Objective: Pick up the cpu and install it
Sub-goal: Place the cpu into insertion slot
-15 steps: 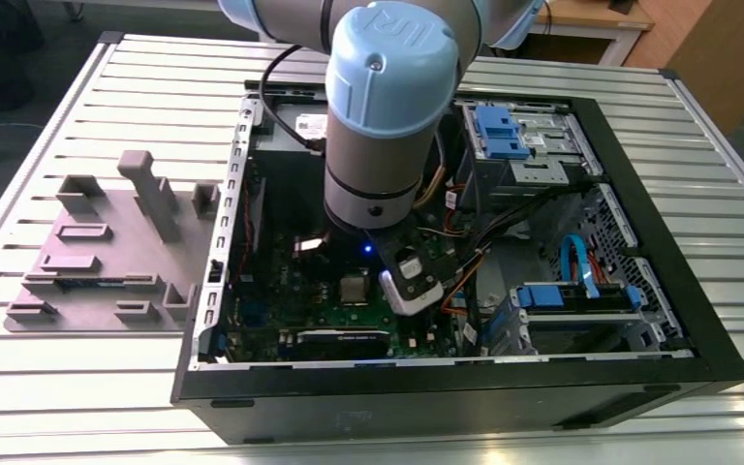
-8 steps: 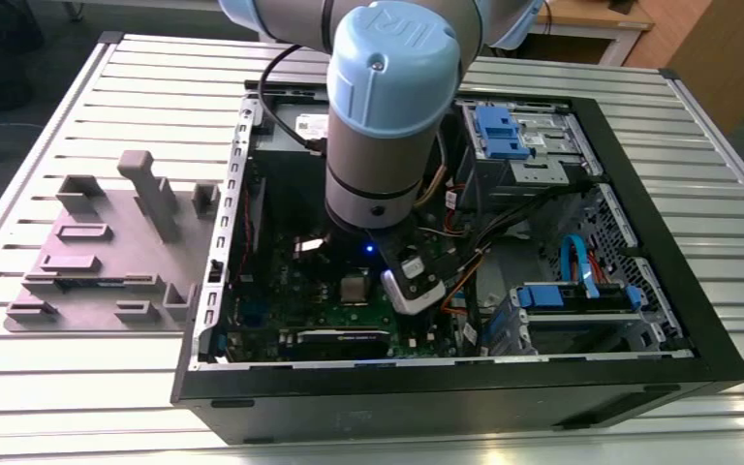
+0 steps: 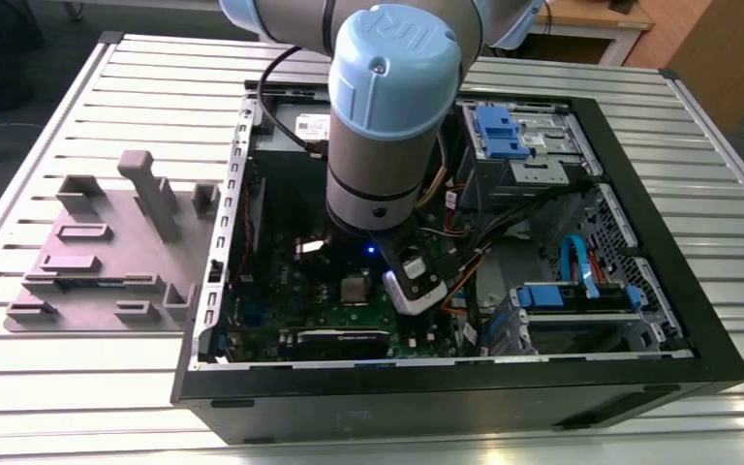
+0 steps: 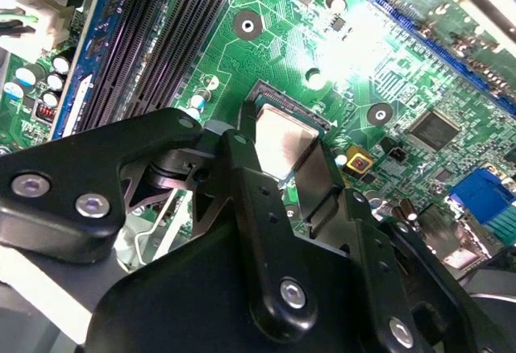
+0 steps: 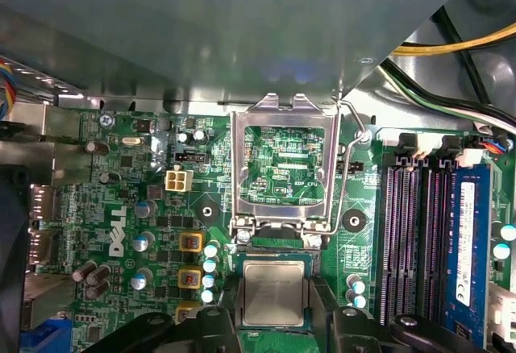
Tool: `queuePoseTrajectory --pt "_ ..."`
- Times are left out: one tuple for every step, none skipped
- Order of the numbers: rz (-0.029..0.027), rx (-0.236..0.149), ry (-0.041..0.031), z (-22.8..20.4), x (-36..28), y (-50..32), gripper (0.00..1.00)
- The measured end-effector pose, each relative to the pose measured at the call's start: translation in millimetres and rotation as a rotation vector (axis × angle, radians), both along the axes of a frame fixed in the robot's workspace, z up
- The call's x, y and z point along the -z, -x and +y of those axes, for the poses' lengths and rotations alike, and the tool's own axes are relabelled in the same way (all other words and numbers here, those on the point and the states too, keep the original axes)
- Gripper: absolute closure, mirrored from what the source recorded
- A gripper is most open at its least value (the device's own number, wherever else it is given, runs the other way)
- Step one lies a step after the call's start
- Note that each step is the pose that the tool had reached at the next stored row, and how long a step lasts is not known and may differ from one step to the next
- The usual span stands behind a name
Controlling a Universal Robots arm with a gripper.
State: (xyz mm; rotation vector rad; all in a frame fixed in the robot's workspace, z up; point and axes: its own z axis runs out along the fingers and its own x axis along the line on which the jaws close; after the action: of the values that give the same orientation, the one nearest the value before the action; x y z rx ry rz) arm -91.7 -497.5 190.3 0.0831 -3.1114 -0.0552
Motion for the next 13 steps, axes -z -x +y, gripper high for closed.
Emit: queuePoseTrajectory --pt "0.0000 0.001 0.0000 0.0 0.0 0.0 0.54" --pt "0.0000 0.002 -0.0001 0.0 0.0 0.0 0.54" --pt "-0.0001 0.003 -0.0002 0.0 0.1 0.0 0.54" --pt "0.0000 0.003 -0.0001 0.0 0.0 0.0 0.54" --pt "-0.0001 0.003 -0.0002 0.0 0.0 0.0 0.54" --pt "-0.0001 0.003 -0.0003 0.0 -0.1 0.0 0.54" --pt "-0.0002 0.004 -0.0005 0.1 -0.4 0.0 0.54" --pt "-0.0003 0.004 -0.0006 0.1 -0.7 -0.1 0.54" --pt "-0.0003 0.004 -0.0007 0.1 -1.0 -0.1 0.54" --pt "-0.0003 0.005 -0.0006 0.1 -1.2 0.0 0.54" --pt "-0.0002 0.006 -0.0004 0.0 -1.4 0.0 0.54" --pt "-0.0001 0.007 -0.0002 0.0 -1.5 0.0 0.54" --pt "-0.0001 0.009 -0.0002 0.0 -1.5 0.0 0.54"
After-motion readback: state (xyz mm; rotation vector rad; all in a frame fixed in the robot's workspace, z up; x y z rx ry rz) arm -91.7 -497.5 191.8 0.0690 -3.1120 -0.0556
